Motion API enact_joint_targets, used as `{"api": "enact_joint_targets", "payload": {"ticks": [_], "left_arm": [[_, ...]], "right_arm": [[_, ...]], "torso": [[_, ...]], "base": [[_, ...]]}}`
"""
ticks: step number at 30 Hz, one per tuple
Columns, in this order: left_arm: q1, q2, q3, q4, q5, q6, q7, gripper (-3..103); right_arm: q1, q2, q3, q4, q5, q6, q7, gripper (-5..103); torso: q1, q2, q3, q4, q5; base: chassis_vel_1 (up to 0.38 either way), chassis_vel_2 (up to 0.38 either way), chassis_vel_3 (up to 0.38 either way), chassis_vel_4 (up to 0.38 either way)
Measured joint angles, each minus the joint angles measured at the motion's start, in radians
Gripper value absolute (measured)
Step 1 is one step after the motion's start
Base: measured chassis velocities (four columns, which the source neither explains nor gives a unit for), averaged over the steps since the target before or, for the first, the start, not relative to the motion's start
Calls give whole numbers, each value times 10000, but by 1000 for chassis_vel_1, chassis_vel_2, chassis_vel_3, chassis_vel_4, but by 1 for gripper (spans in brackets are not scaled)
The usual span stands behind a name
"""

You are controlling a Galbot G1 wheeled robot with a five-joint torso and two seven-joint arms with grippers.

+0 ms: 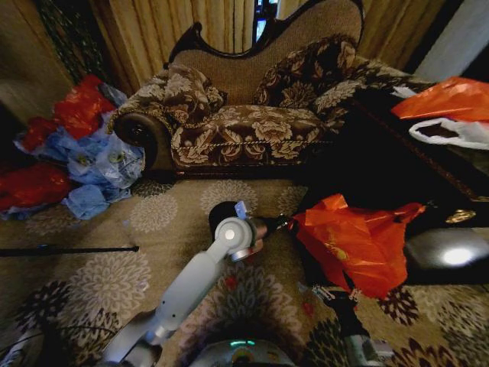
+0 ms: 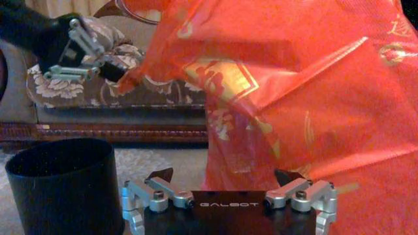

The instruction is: Place a garbage bag over the trash bin.

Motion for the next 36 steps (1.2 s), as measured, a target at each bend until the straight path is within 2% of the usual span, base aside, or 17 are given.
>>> {"api": "enact_joint_targets", "payload": {"ticks": [13,36], "left_arm": [[754,828,-928,-253,-15,16,285,0],[1018,1977,-2270,-113,-50,-225,610,0]], "right_arm": [[-4,43,-43,33,-47,32,-18,100],[-2,-78,61,163,73,85,1,100]], "torso": [[0,0,0,1,0],[0,-2,0,0,0]], "base": [[0,0,0,0],[0,0,0,0]]}}
